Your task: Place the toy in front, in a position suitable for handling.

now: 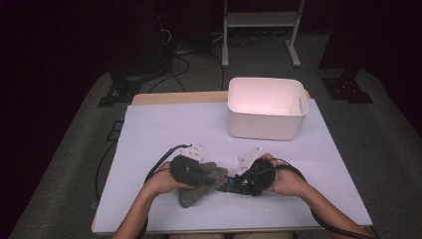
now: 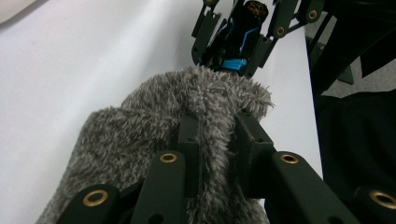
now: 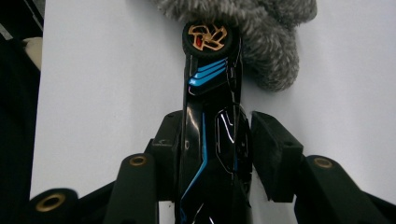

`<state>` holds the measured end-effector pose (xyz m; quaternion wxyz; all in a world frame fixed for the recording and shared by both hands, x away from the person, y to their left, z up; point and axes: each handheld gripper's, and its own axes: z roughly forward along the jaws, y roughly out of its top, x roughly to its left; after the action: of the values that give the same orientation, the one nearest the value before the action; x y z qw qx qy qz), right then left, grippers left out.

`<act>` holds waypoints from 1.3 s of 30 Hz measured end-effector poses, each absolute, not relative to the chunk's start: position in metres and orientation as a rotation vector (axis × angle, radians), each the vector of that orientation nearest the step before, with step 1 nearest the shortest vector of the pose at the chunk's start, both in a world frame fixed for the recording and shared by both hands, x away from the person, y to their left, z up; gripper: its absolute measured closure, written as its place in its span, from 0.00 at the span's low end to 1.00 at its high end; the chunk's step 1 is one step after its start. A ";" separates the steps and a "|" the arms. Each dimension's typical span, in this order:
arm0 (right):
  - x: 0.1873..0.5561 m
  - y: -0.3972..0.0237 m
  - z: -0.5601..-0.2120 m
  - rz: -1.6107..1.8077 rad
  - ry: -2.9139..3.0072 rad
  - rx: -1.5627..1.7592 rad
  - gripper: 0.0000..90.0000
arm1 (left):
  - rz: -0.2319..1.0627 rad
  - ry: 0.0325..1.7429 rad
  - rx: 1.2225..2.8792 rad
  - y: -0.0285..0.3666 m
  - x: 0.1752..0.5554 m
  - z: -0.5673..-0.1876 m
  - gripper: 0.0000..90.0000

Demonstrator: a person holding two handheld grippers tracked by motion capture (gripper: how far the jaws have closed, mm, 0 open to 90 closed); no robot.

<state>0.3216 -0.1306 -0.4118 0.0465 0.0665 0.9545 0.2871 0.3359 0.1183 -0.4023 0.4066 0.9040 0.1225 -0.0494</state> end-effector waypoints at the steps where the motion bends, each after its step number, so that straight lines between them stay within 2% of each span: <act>1: 0.323 -0.130 -0.412 0.867 2.920 0.201 0.60 | -0.129 0.311 2.277 0.118 0.336 -0.403 0.83; 5: 0.325 -0.117 -0.411 0.812 2.951 0.193 0.59 | -0.139 0.304 2.278 0.114 0.337 -0.405 0.83; 8: 0.321 -0.108 -0.411 0.745 2.918 0.117 0.63 | -0.130 0.294 2.283 0.115 0.336 -0.404 0.83; 14: 0.320 -0.107 -0.410 0.822 2.899 0.103 0.63 | -0.129 0.304 2.256 0.123 0.337 -0.395 0.85; 22: 0.328 -0.091 -0.399 1.061 2.837 0.145 0.63 | -0.044 0.305 2.241 0.138 0.332 -0.353 0.85; 27: 0.325 -0.103 -0.399 1.102 2.814 0.167 0.63 | -0.027 0.291 2.282 0.129 0.333 -0.354 0.85; 33: 0.321 -0.130 -0.404 1.171 2.787 0.219 0.63 | -0.074 0.296 2.264 0.121 0.336 -0.369 0.85; 39: 0.317 -0.131 -0.403 1.174 2.777 0.216 0.63 | -0.065 0.291 2.274 0.116 0.335 -0.361 0.85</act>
<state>0.3172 -0.1312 -0.4031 0.0593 0.0714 0.9171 0.3878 0.3351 0.1163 -0.3613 0.4113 0.9038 0.1157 -0.0258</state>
